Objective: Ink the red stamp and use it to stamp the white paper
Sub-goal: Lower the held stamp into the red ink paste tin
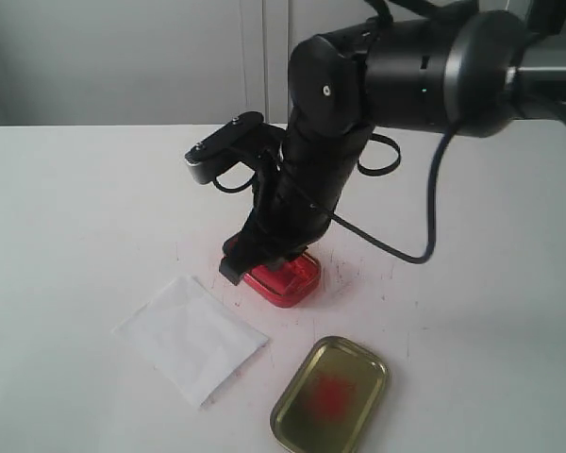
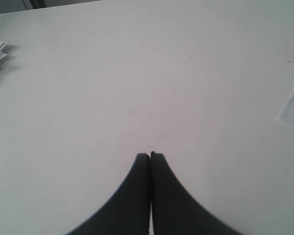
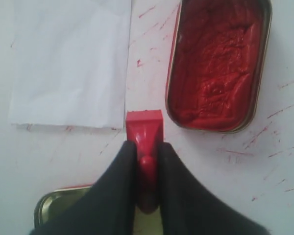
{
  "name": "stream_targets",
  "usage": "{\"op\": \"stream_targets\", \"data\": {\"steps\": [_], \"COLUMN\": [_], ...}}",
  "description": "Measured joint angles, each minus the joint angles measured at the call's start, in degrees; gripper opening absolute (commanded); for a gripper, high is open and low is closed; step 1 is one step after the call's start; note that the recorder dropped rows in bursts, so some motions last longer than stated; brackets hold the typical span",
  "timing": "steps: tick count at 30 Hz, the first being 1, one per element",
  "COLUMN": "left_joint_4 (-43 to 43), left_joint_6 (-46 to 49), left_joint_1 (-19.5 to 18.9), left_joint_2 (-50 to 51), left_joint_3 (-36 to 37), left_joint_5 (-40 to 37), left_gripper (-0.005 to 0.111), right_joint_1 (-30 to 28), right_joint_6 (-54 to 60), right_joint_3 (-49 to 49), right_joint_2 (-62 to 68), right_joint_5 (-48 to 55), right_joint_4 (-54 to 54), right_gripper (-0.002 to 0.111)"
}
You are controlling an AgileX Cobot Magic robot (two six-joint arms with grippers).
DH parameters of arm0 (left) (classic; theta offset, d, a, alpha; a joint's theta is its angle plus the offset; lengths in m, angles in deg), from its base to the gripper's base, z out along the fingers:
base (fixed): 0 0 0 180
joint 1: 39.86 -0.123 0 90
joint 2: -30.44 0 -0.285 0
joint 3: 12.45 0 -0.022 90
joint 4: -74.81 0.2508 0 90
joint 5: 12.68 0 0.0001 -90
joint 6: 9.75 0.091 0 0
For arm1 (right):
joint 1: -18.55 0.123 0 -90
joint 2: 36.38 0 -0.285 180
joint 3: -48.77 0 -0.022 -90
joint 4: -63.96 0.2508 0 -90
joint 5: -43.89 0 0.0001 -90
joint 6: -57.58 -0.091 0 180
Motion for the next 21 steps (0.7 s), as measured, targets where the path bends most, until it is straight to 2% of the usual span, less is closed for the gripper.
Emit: {"op": "stream_targets", "data": {"steps": [8, 21], "left_joint_4": [0.00, 0.00], "left_joint_6": [0.00, 0.00], "left_joint_1": [0.00, 0.00], "left_joint_2": [0.00, 0.00], "left_joint_3": [0.00, 0.00], "left_joint_5": [0.00, 0.00], "left_gripper": [0.000, 0.000], "right_joint_1": [-3.51, -4.87], "right_joint_6": [-2.06, -4.50], "right_joint_3": [8.80, 19.69], "right_joint_2": [7.95, 17.55], "right_joint_5": [0.78, 3.67], "right_joint_4": [-0.30, -0.57], "right_gripper": [0.000, 0.000]}}
